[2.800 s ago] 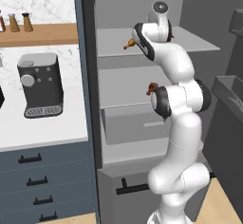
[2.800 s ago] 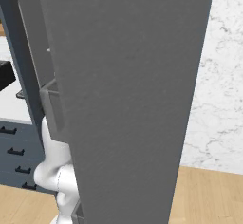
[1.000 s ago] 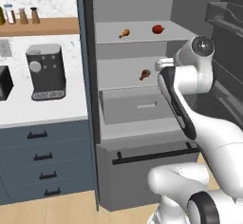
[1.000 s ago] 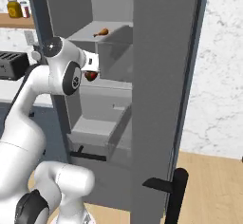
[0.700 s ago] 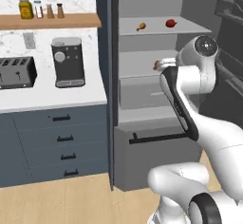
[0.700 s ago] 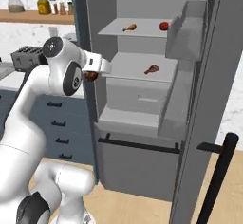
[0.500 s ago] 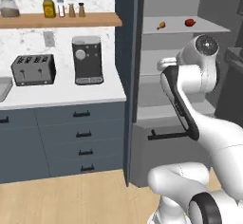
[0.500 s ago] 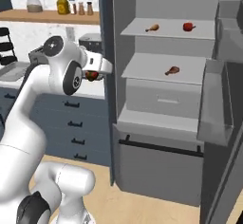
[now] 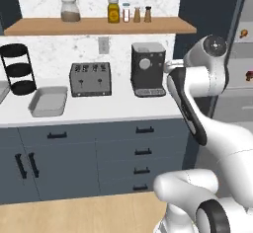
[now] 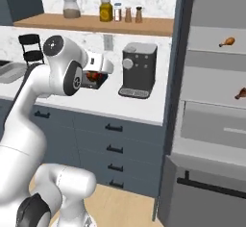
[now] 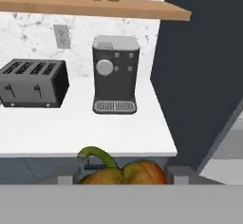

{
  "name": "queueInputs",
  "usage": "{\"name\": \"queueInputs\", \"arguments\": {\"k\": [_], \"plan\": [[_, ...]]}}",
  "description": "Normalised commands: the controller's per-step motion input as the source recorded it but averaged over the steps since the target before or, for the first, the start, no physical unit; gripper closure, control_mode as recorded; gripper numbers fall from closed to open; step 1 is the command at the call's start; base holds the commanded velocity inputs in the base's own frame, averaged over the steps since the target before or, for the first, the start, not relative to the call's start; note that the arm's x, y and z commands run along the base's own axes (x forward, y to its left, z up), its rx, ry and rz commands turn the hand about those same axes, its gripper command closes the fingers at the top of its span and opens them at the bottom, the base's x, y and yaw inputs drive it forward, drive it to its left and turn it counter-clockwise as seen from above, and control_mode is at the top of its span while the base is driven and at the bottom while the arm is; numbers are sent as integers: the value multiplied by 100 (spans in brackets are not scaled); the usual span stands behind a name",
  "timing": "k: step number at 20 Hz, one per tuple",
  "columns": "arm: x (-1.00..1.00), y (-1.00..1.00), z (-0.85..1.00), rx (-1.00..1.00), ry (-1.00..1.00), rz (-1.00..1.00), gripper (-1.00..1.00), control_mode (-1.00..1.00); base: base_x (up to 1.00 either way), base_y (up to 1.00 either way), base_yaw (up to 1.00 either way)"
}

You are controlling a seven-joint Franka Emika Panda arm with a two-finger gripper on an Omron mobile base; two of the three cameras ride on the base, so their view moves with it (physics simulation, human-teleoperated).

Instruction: Place one bell pepper and one chicken drumstick in each tupperware on the nearby counter, to pack two identical lunches.

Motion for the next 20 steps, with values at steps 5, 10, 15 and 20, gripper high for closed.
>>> {"name": "queueInputs", "arguments": {"k": [5,10,15,20], "plan": [[0,0,0,0,0,0,100,100,92,100,10],[0,0,0,0,0,0,100,100,65,100,1],[0,0,0,0,0,0,100,100,65,100,0],[0,0,0,0,0,0,100,100,84,100,-2]]}}
